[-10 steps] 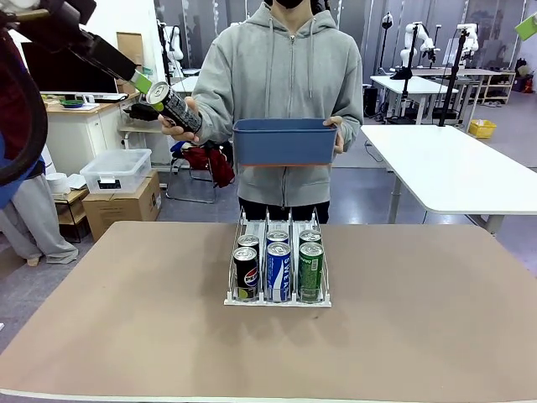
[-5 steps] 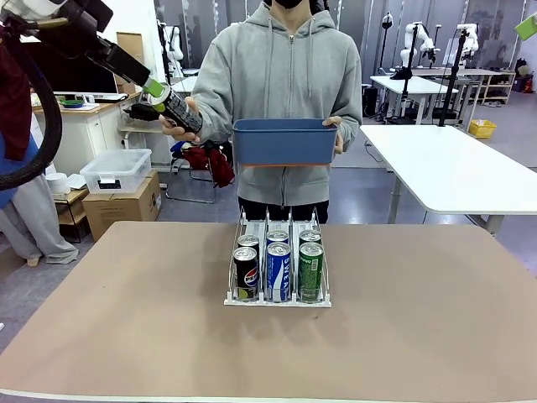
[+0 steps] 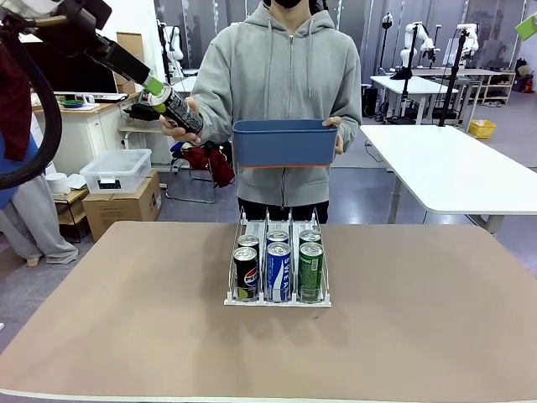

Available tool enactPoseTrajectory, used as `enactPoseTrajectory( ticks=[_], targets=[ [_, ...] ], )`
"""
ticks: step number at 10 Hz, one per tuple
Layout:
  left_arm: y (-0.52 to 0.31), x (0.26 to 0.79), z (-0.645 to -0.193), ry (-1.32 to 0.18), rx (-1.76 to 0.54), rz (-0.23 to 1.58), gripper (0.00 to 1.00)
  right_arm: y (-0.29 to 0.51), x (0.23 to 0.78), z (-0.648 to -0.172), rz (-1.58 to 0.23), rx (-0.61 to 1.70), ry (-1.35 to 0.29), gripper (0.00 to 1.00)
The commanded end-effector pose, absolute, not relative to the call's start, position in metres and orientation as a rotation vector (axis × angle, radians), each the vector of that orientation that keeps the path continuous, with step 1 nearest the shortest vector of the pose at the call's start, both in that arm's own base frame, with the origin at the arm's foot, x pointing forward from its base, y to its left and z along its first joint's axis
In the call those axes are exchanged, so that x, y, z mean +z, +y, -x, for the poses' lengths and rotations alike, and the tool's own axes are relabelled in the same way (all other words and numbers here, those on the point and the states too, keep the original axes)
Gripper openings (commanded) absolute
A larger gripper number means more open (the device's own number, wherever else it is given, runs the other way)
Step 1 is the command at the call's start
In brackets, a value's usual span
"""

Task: Fill the beverage cans into the dispenser.
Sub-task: Pick up the Pepsi coke handed by the human.

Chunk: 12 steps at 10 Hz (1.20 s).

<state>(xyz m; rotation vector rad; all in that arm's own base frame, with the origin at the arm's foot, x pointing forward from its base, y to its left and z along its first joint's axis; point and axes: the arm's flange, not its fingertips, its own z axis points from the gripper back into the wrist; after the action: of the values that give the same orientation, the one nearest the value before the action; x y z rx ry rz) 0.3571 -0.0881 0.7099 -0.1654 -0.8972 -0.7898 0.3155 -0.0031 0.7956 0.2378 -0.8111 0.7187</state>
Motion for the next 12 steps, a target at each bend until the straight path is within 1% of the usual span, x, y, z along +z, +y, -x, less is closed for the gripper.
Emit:
enactPoseTrajectory(
  ticks=[1, 5, 12],
  targets=[
    [-0.093, 0.703, -0.382, -0.914, -0.766, 0.155, 1.0, -0.003, 0.795, -0.315, -0.244, 0.721, -0.806, 1.0],
    [-0.094, 0.691, -0.404, -0.912, -0.745, 0.162, 1.0, -0.003, 0.795, -0.315, -0.244, 0.721, -0.806, 1.0],
    [-0.097, 0.675, -0.426, -0.904, -0.733, 0.201, 1.0, -0.003, 0.795, -0.315, -0.244, 0.721, -0.806, 1.0]
  ],
)
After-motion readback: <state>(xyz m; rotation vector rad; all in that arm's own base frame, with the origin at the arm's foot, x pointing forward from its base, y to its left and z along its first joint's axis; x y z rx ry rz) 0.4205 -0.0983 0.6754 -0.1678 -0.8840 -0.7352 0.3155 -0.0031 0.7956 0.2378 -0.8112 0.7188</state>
